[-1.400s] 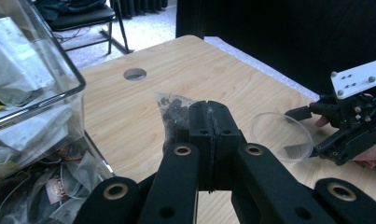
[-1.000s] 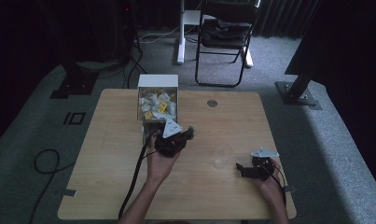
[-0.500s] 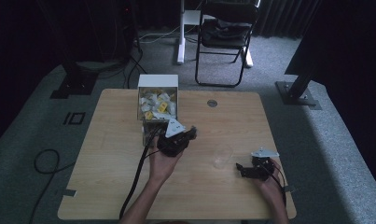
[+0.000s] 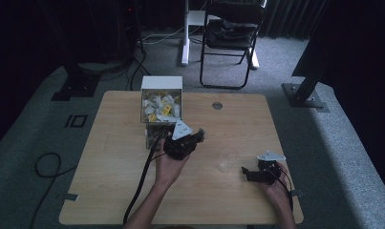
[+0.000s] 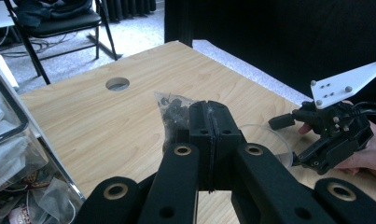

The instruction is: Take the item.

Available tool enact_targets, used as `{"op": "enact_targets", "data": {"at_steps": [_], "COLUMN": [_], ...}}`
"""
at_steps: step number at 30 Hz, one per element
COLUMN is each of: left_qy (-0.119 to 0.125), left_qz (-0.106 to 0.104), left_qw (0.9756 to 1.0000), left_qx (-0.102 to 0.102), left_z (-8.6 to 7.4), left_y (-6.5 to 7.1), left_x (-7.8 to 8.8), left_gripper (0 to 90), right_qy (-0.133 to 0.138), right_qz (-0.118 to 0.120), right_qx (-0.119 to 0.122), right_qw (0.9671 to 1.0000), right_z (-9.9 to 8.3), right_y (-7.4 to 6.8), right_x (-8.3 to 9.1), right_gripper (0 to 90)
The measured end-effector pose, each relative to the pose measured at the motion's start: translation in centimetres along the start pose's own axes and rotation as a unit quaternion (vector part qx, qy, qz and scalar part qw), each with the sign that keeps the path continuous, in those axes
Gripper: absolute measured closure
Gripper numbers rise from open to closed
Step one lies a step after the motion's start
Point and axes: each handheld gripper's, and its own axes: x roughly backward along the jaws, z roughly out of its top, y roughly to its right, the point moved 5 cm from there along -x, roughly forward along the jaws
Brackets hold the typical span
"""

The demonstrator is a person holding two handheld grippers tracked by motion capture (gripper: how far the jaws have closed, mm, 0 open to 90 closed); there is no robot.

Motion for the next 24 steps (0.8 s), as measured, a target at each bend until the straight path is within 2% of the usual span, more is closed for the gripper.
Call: {"op": "enact_targets", "data": {"at_steps": [24], "left_qy": [0.001], "left_qz": [-0.016], "left_qw": [0.9999], "left_qx": [-0.001], "left_z": [0.4], "left_y": [1.1], "left_x": [-1.1], "left_gripper": [90.0], "right_qy": [0.0], "right_qz": [0.0], "right_qx": [0.001], "right_qw": [1.0], "right_z": [0.0], "right_y": [0.0], "right_x": [0.0], "right_gripper": [13.3]}}
